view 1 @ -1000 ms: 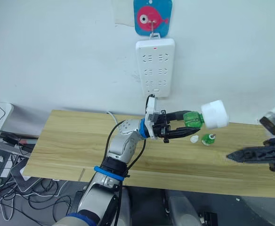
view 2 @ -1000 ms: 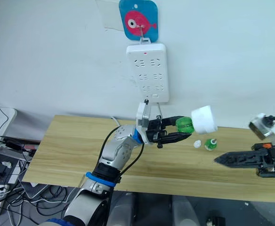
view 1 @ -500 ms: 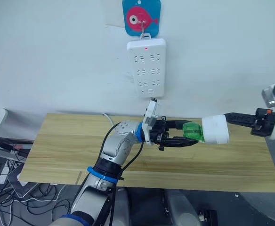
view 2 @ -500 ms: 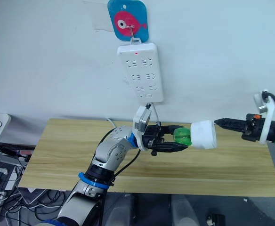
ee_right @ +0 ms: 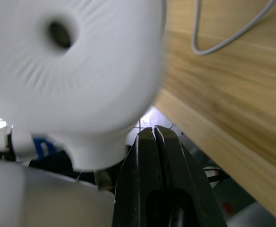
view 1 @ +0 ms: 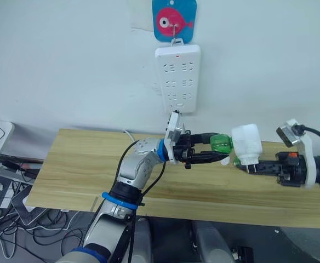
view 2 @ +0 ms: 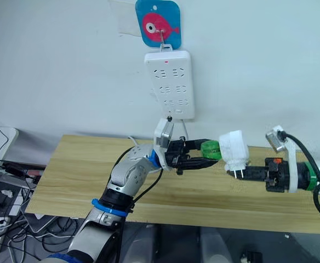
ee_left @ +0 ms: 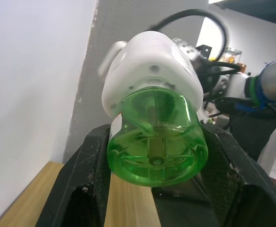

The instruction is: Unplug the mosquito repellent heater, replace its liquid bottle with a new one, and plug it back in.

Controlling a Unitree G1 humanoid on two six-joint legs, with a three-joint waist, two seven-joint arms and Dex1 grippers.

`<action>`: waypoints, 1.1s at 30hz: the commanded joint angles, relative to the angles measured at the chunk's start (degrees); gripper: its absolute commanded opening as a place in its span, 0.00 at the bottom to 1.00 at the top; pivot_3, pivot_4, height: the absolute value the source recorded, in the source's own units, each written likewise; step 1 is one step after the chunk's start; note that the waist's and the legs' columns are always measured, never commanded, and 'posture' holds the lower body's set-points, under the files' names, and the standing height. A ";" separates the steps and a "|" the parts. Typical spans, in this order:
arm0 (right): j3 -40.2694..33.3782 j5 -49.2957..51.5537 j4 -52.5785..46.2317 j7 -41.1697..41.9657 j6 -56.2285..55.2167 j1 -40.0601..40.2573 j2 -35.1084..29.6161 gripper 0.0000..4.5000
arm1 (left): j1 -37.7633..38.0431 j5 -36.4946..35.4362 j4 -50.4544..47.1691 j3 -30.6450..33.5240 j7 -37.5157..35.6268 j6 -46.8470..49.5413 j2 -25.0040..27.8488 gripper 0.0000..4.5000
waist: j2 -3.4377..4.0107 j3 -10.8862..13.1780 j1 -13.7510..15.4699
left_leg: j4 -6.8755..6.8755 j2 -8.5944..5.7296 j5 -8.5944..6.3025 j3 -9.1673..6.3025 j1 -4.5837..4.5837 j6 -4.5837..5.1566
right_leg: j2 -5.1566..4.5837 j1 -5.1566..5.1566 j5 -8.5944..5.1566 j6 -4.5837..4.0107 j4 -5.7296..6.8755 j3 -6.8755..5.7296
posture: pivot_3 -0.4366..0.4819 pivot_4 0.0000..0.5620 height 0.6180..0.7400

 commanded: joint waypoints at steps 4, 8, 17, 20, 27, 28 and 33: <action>-4.16 1.53 -4.96 7.40 -3.40 2.56 -4.81 0.01 | -0.96 0.48 0.29 -0.13 -0.26 -2.63 -1.21 0.50 | 0.00 0.00 -0.20 | 0.00 0.01 0.00 0.00 0.02 0.00 | 0.01 0.00 0.00 0.00 0.02 0.00 | 0.38 0.42 1.00; -3.70 1.53 -4.99 11.80 -4.43 0.23 -7.79 0.01 | -0.95 1.13 0.89 -0.35 -0.28 -3.29 -1.56 0.50 | 0.00 0.00 -0.24 | 0.01 0.01 0.00 0.01 0.03 0.00 | 0.02 0.00 0.00 0.00 0.02 0.00 | 0.36 0.42 1.00; 6.09 1.53 0.61 10.91 -4.67 -20.48 -5.64 0.01 | -0.92 2.23 1.81 -0.94 -1.10 -3.92 -1.76 0.50 | -0.01 0.00 -0.61 | 0.01 0.01 0.00 0.01 0.03 0.00 | 0.01 0.00 0.00 0.00 0.01 0.00 | 0.34 0.42 1.00; 9.36 1.53 4.77 2.05 -4.56 -29.61 0.75 0.01 | -0.75 2.21 1.56 -1.31 -1.48 -3.76 -1.80 0.50 | -0.02 -0.01 -1.25 | 0.05 0.01 0.00 0.02 0.03 0.00 | 0.00 0.00 0.01 0.00 0.02 0.04 | 0.34 0.42 1.00; 11.47 1.52 8.68 -16.72 -5.30 -35.07 4.73 0.01 | -0.55 1.48 0.54 -1.51 -1.99 -2.52 -1.38 0.50 | -0.02 -0.01 -1.49 | 0.00 0.00 0.00 -0.05 -0.25 0.00 | -0.04 -0.15 0.01 0.00 -0.05 -0.05 | 0.34 0.43 1.00; 11.55 1.52 8.48 -17.97 -5.28 -34.71 4.41 0.01 | -0.51 1.33 0.35 -1.47 -2.00 -2.27 -1.33 0.50 | -0.02 -0.01 -1.49 | 0.01 0.00 0.00 -0.06 -0.31 0.00 | -0.05 -0.20 0.01 0.00 -0.04 -0.07 | 0.34 0.43 1.00; 10.72 -7.05 6.17 -15.79 -2.70 -30.50 3.24 0.01 | -0.28 -0.78 -1.05 -0.83 -2.36 0.86 -1.08 0.50 | -0.01 -0.02 -1.55 | 0.06 0.00 0.00 -0.05 -0.59 0.01 | -0.08 -0.55 0.02 -0.01 0.05 -0.07 | 0.34 0.43 1.00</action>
